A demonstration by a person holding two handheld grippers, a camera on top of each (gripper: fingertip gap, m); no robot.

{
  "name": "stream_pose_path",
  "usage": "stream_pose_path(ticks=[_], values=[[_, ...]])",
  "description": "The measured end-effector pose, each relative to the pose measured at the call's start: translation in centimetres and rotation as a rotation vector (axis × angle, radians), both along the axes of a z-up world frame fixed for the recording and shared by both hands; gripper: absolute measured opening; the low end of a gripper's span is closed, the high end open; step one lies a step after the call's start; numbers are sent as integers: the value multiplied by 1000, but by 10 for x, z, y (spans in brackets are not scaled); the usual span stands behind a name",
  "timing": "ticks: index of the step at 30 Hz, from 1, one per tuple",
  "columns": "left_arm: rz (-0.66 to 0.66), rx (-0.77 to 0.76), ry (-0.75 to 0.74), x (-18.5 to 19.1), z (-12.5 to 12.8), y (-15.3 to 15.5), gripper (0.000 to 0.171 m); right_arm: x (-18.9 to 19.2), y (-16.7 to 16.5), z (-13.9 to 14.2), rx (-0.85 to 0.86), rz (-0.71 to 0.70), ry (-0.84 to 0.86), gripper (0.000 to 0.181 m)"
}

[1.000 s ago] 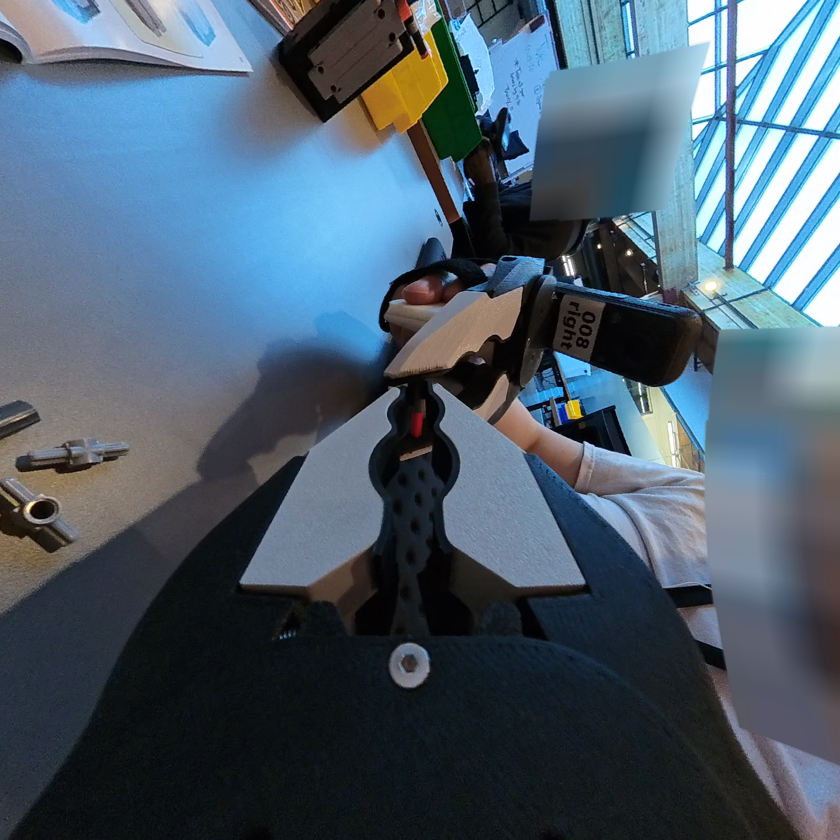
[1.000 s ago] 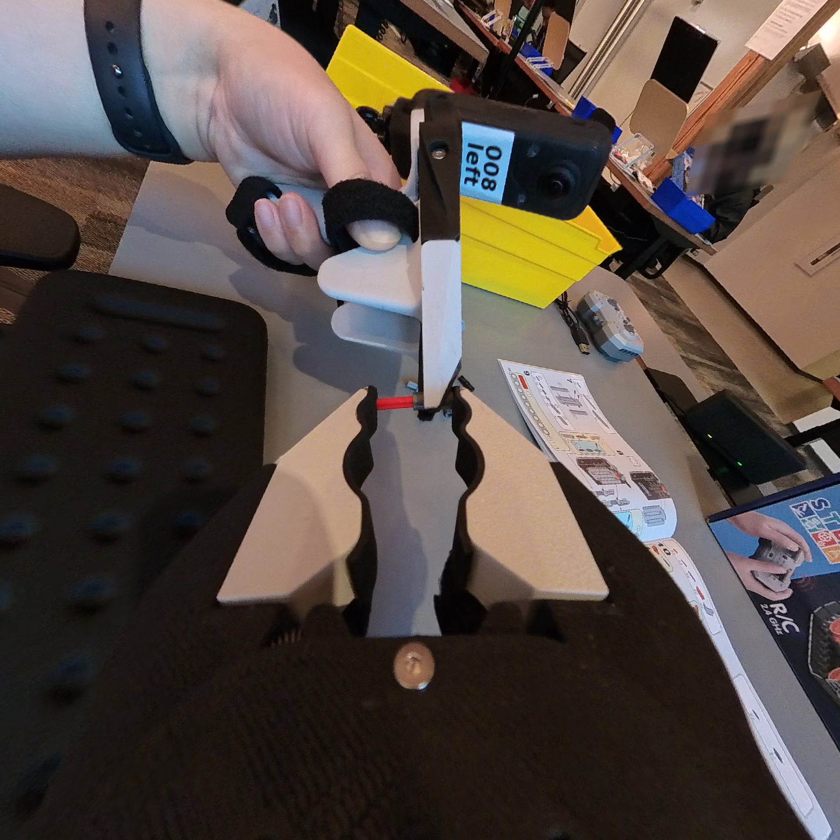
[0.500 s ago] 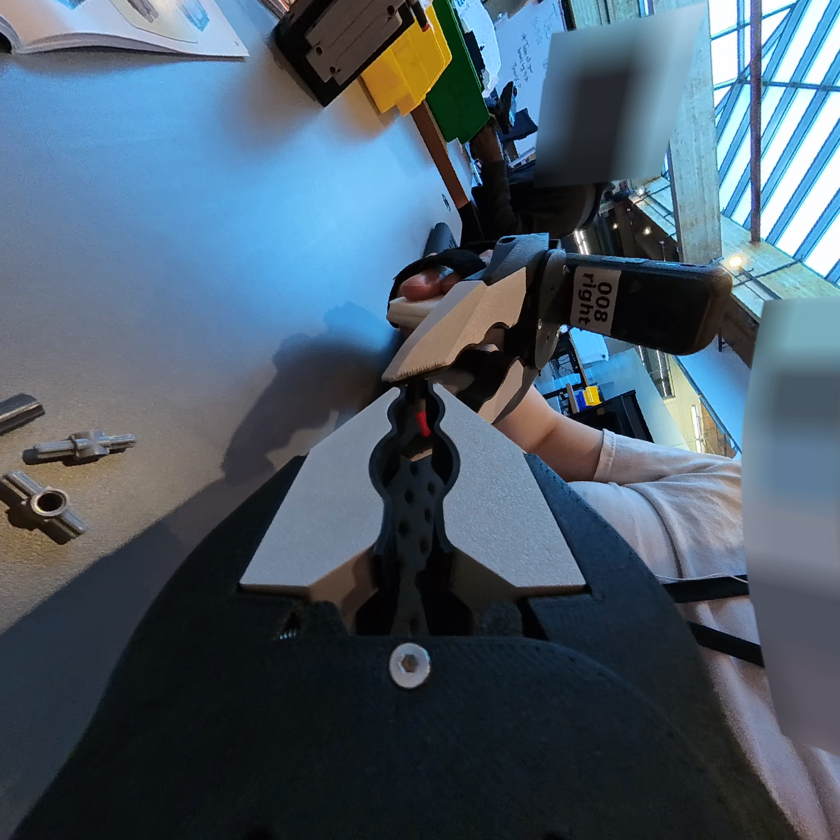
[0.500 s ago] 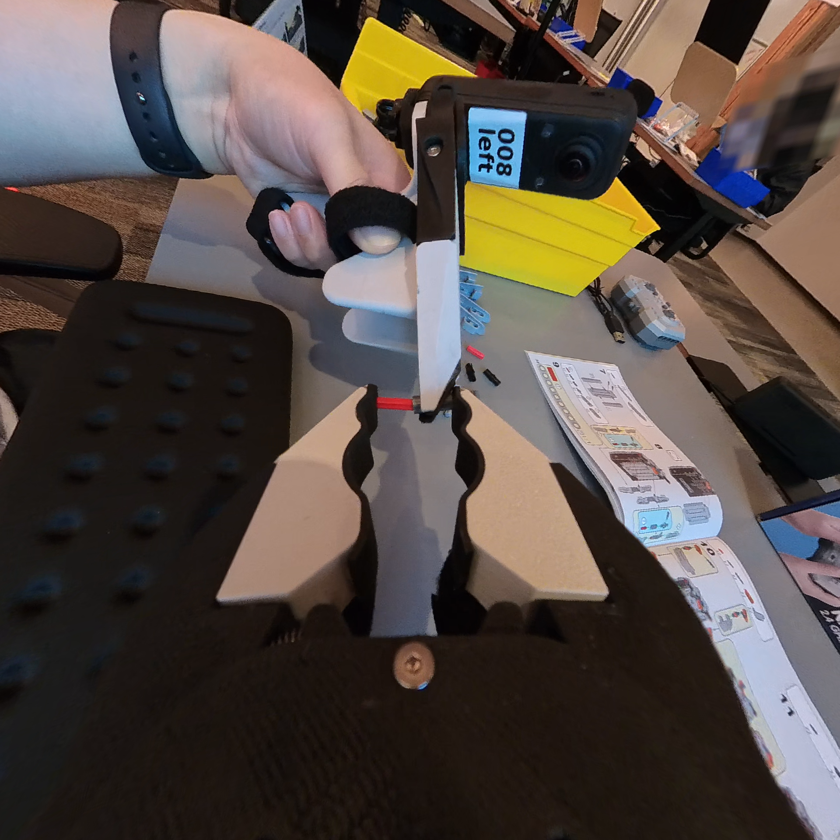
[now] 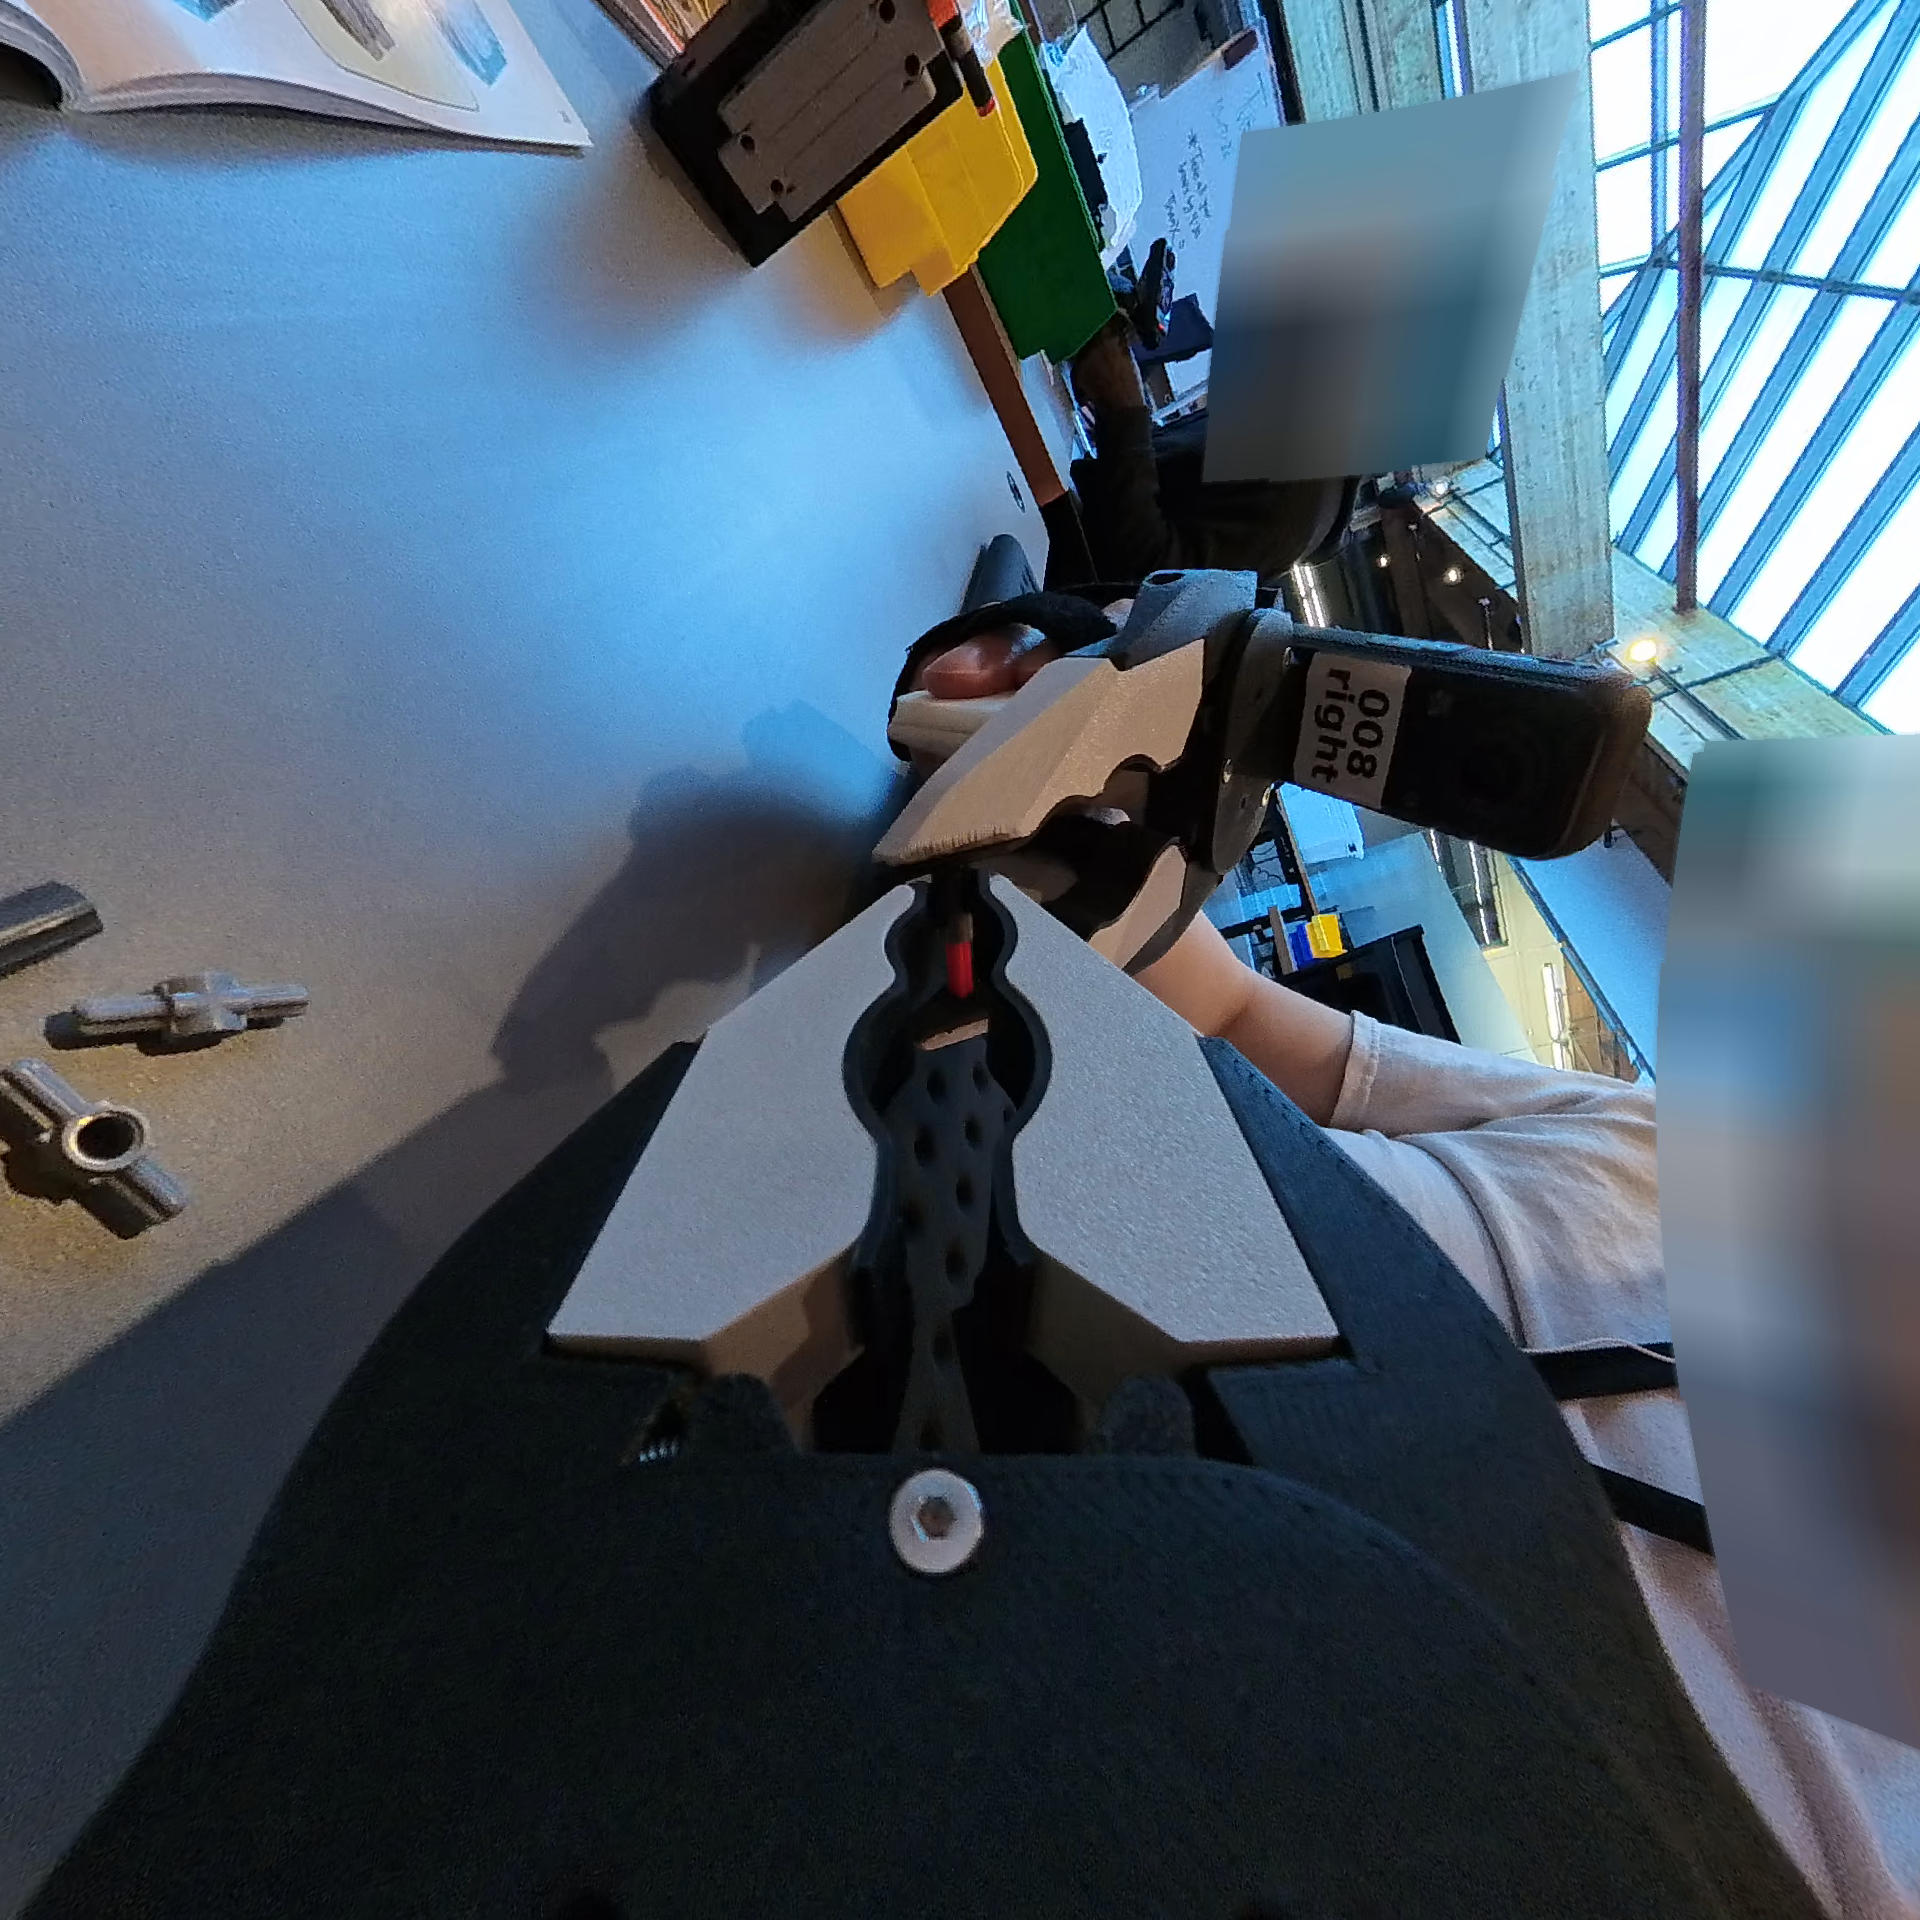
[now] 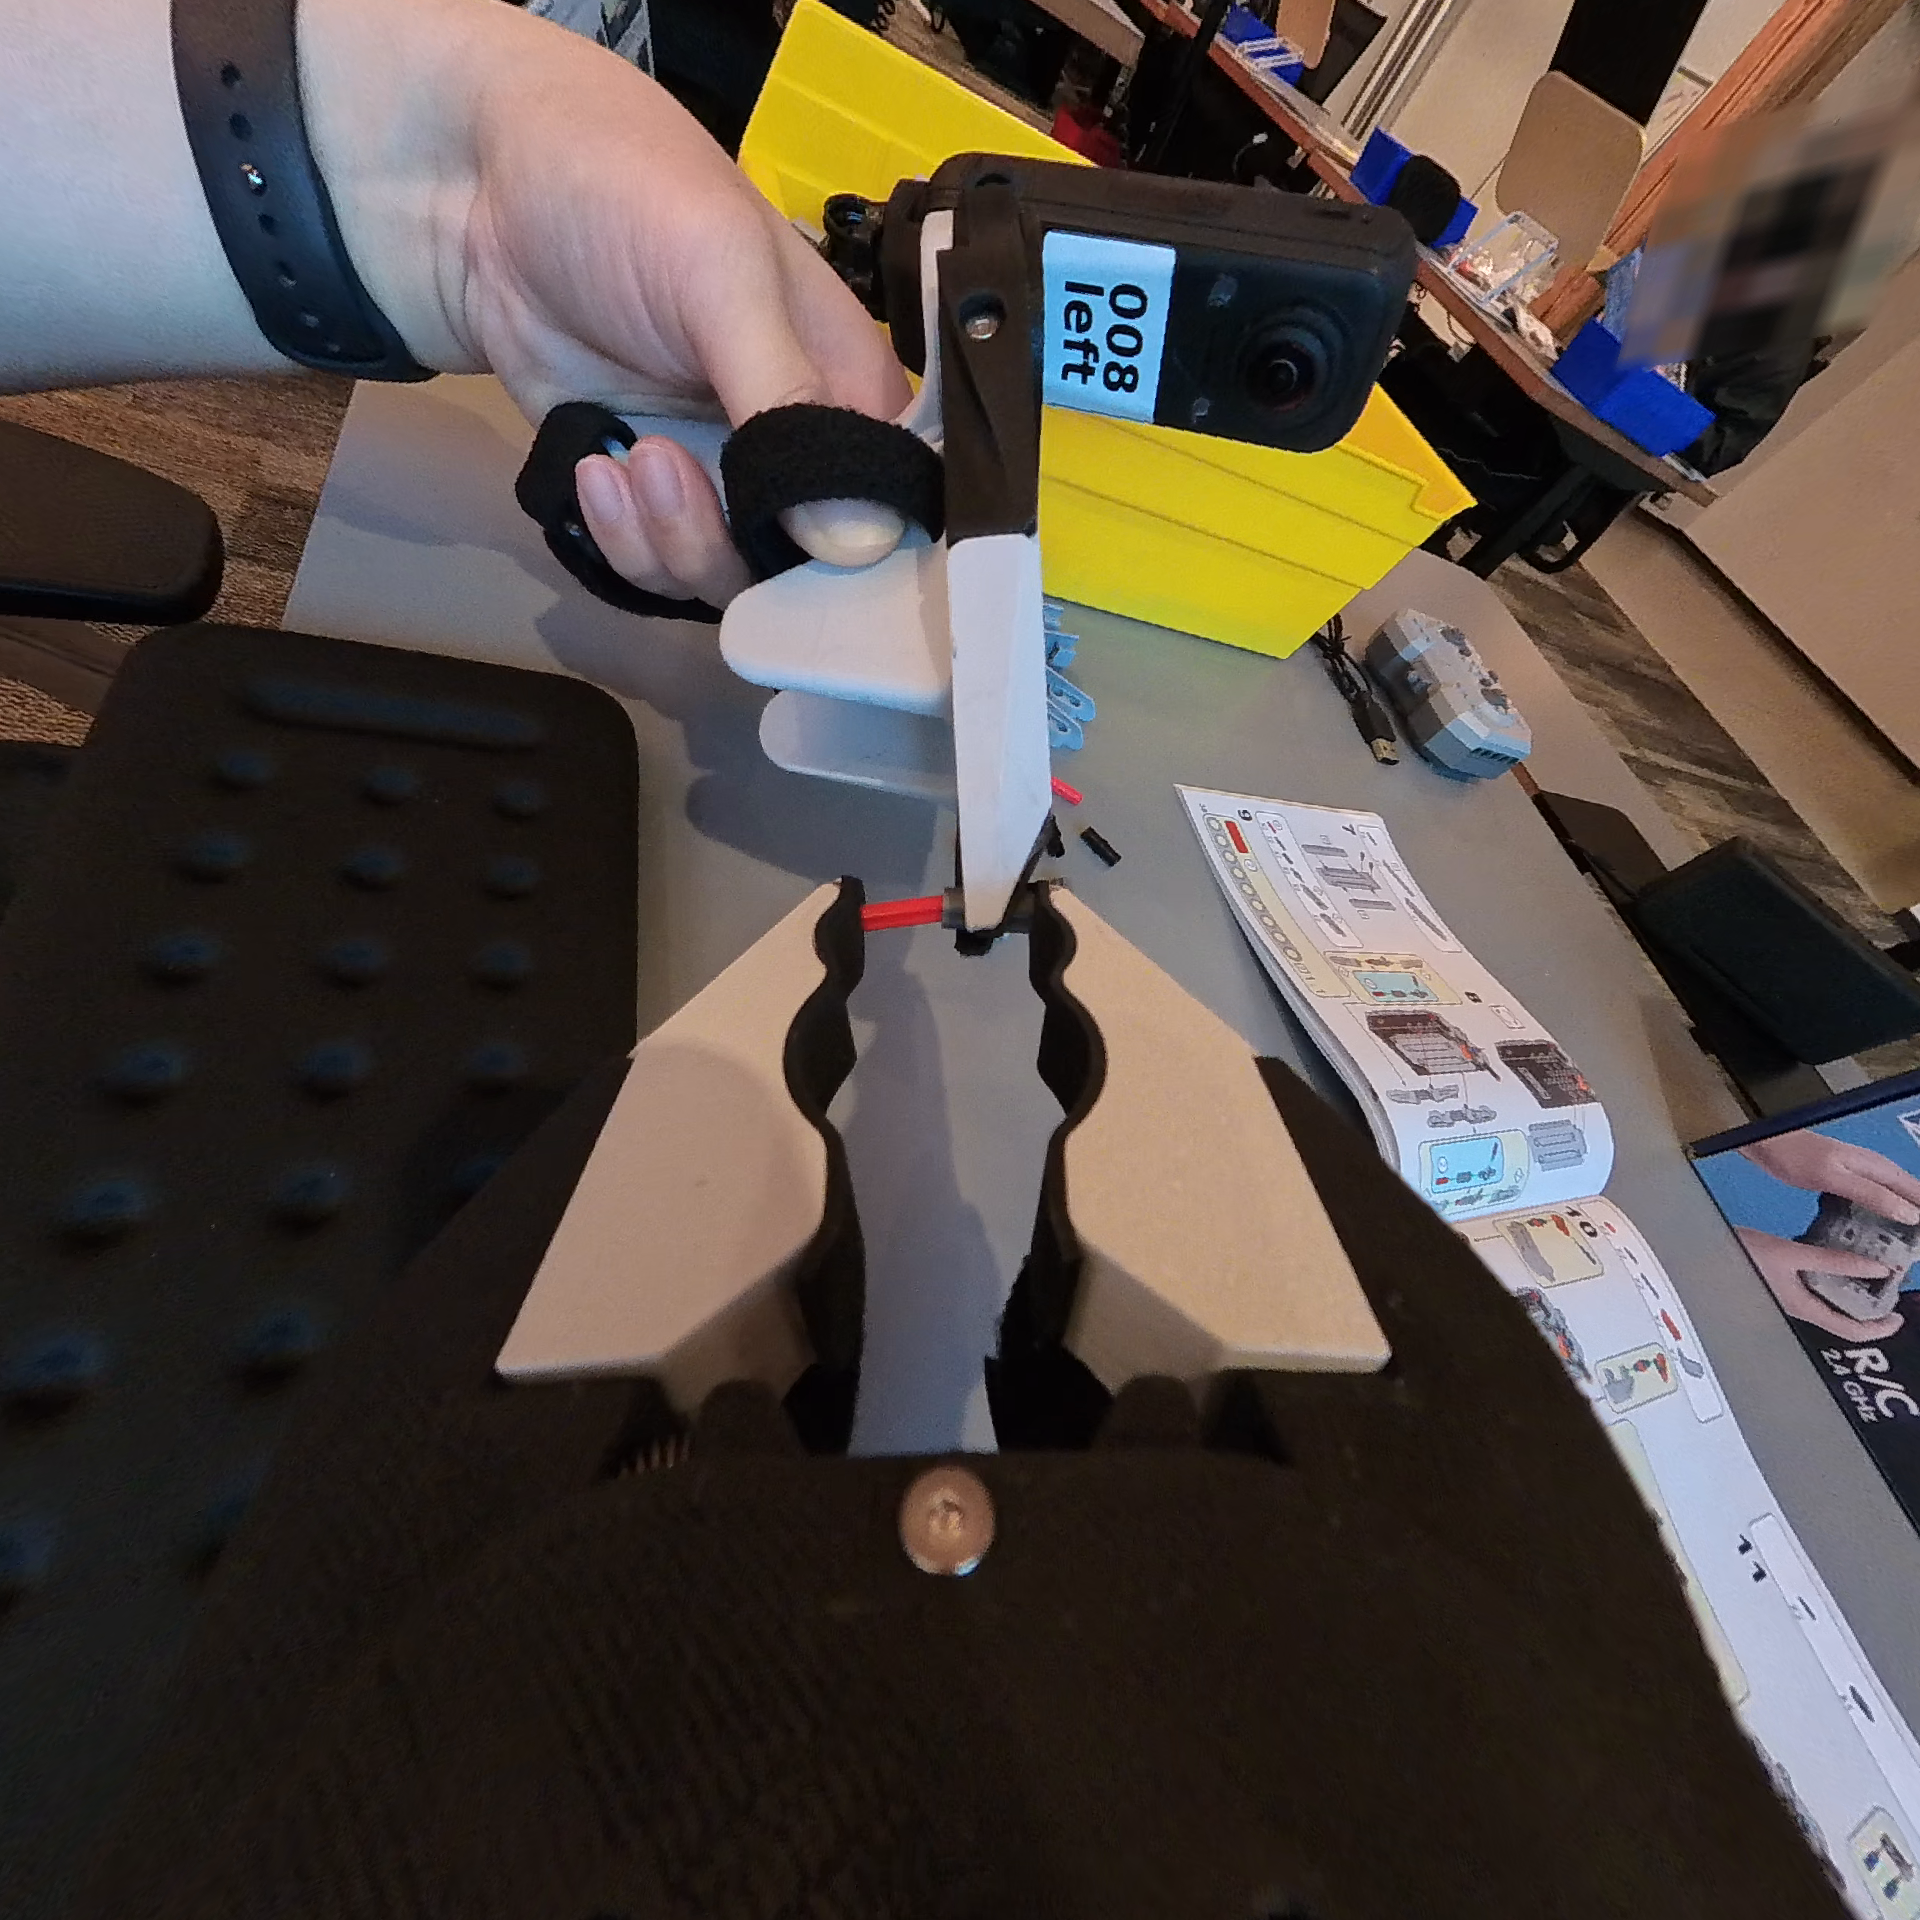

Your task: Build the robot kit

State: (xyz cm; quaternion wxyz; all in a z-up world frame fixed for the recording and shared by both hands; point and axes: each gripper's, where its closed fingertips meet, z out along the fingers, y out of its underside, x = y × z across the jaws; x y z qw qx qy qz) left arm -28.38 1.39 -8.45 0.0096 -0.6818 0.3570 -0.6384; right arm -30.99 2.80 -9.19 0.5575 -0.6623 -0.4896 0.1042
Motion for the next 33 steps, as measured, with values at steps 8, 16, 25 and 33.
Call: stream_pose_path(ticks=[8, 16, 25, 33], values=[[72, -22, -18, 6, 1, 6, 5, 6, 6, 1, 2, -52, 11, 32], [109, -23, -17, 9, 3, 9, 5, 9, 10, 3, 16, -86, 15, 31], [141, -23, -18, 12, 4, 13, 5, 13, 13, 4, 27, -114, 13, 31], [30, -116, -160, 6, 25, -2, 4, 4, -4, 25, 37, 11, 162, 31]])
